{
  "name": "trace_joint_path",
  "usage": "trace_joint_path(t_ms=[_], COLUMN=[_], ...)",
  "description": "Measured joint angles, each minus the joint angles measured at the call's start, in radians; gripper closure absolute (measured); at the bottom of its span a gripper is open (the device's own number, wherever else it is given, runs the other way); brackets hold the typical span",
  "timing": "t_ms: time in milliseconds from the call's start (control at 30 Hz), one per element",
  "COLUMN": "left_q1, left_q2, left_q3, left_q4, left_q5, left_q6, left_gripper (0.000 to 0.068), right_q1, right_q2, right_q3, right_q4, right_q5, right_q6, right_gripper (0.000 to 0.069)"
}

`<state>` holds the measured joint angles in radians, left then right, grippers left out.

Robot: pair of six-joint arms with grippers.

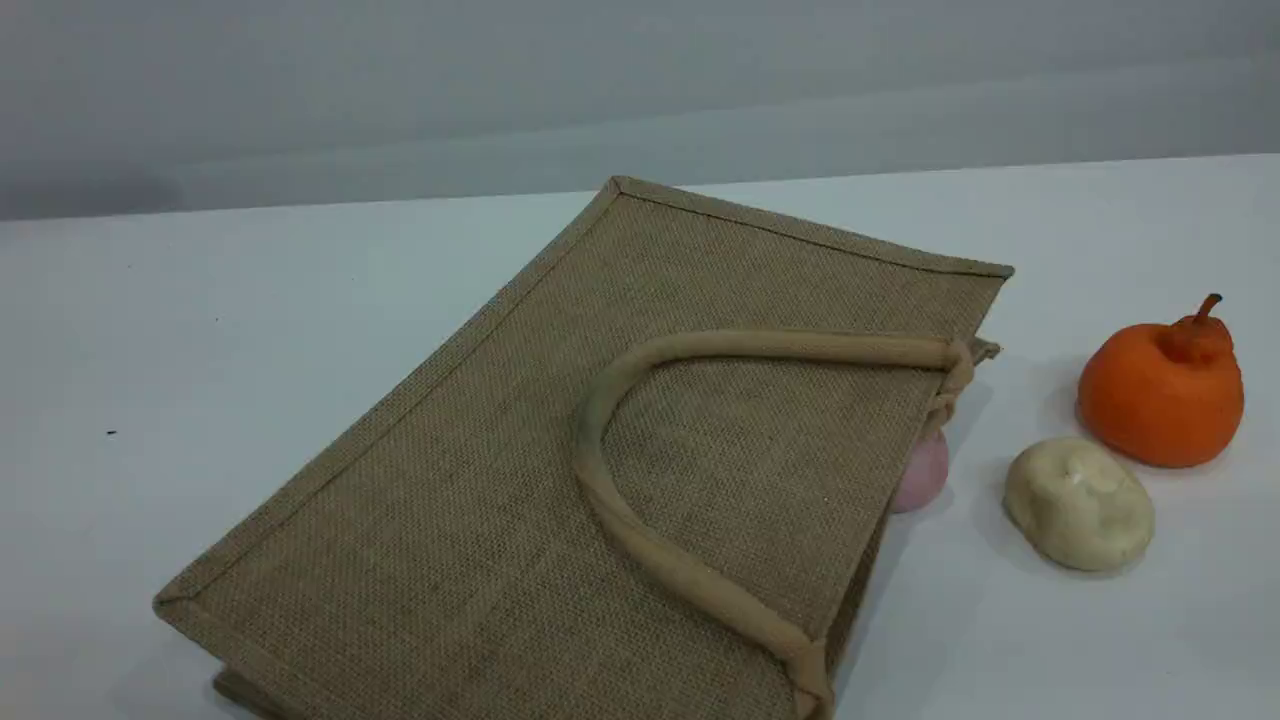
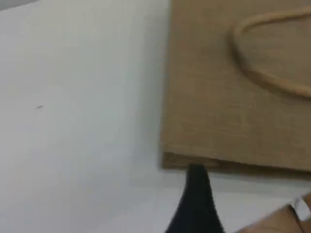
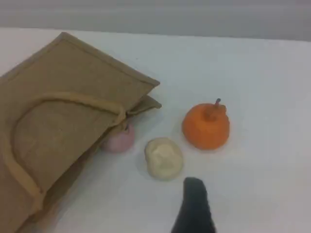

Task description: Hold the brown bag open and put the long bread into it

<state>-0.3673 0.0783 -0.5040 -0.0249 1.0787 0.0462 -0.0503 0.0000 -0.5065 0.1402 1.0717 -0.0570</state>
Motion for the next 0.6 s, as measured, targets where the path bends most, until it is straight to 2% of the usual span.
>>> trace_joint_path(t_ms=[200,300,367,600], left_q1=[0.225,0.297,0.315,0.314], left_q2=[-0.012,-0.041,-0.067,-0.078], left_q3=[0.000,0.000,0.000,0.000], left_q4=[0.000,0.000,0.000,-0.001], left_q5=[0.000,0.000,0.000,0.000], left_q6=[0.000,0.000,0.001,0.001], left_gripper=[0.0179,0.0179,0.0179,0.0179], right_q1=[0.000,0.000,0.000,0.000], right_q2=[0.000,0.000,0.000,0.000], right_q3=[0.000,0.000,0.000,0.000], right_q4=[0.000,0.000,0.000,0.000], right_q5=[0.000,0.000,0.000,0.000], right_q6=[-0.001,-0.001,-0.001,0.000], right_gripper=[0.0214,0.0214,0.0214,0.0214])
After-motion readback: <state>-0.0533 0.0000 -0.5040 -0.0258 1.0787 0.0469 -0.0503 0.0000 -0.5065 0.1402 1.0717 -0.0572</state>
